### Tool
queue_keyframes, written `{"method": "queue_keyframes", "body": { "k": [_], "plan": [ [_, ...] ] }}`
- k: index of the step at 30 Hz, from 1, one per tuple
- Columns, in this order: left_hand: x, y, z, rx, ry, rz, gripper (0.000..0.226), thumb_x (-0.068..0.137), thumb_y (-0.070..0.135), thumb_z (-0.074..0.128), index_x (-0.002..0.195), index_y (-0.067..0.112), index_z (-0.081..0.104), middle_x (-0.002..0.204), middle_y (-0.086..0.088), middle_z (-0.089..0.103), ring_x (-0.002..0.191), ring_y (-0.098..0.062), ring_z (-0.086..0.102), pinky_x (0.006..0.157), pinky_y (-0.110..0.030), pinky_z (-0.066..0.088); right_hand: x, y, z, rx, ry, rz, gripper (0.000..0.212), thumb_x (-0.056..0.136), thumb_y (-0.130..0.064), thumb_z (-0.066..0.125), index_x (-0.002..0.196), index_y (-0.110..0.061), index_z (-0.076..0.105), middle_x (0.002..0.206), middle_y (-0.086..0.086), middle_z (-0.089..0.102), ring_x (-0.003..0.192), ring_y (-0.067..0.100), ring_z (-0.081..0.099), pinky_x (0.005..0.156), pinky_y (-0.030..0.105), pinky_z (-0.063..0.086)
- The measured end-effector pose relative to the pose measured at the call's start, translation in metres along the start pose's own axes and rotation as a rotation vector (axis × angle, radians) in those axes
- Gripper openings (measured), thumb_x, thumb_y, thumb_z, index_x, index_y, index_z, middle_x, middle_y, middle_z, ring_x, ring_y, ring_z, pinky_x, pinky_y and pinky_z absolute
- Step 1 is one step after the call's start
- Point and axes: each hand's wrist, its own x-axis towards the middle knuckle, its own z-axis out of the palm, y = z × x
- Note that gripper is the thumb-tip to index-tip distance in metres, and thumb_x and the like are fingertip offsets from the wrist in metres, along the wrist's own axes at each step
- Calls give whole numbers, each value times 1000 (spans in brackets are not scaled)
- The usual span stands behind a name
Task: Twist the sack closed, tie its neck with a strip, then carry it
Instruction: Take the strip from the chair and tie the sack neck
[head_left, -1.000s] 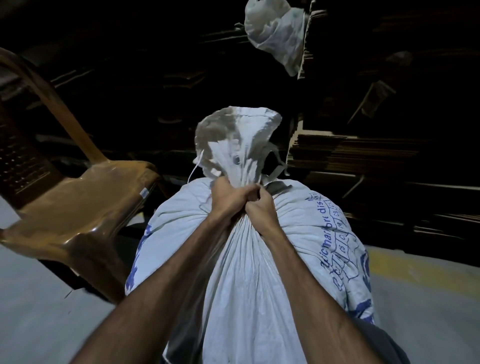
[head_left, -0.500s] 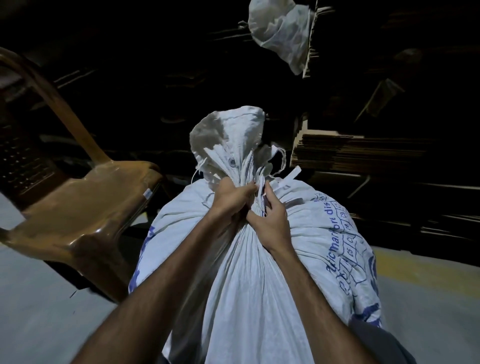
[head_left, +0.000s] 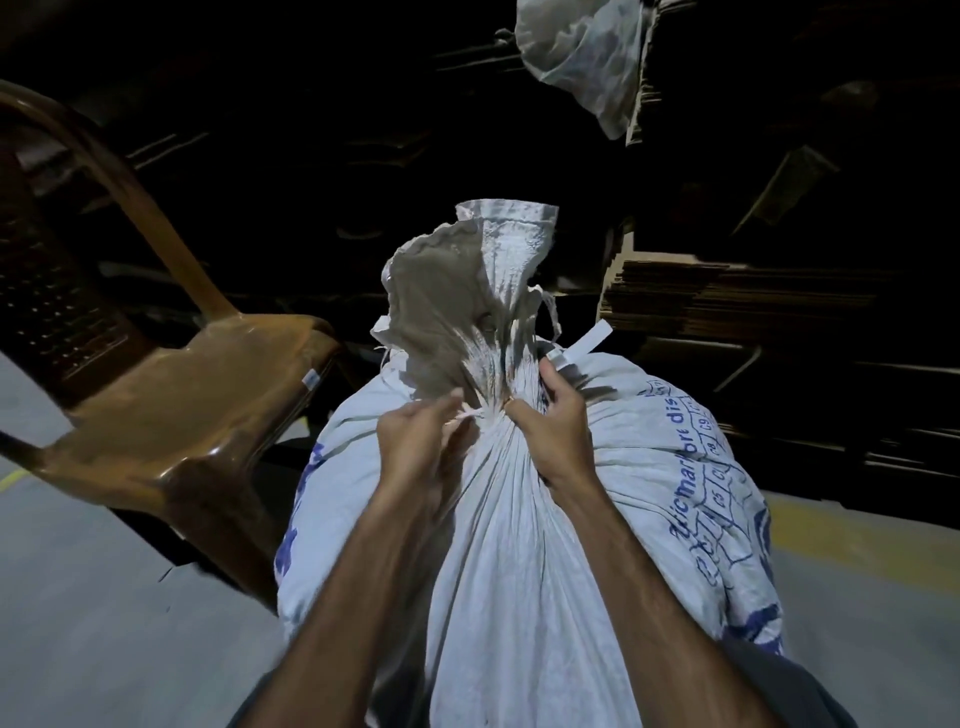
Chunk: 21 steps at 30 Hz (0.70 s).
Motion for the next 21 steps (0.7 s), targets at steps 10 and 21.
{"method": "queue_keyframes", "body": {
  "k": [10, 21],
  "plan": [
    [13, -3, 26, -301, 149, -118, 9, 92, -13, 66, 85, -9, 62, 70, -19, 65, 49, -23, 64, 44, -24, 59, 10, 10, -1, 24, -57, -11, 73, 71, -45, 75, 141, -57, 56, 124, -29, 74, 113, 9, 73, 102, 50, 59],
    [21, -14, 21, -269, 254, -25, 15, 96, 2, 72, 103, -9, 66, 80, -20, 68, 54, -25, 77, 46, -31, 60, 7, 7, -4, 101, -6, 21, 96, 64, -46, 75, 155, -37, 47, 114, -51, 62, 106, -7, 63, 111, 48, 53]
  ]
}}
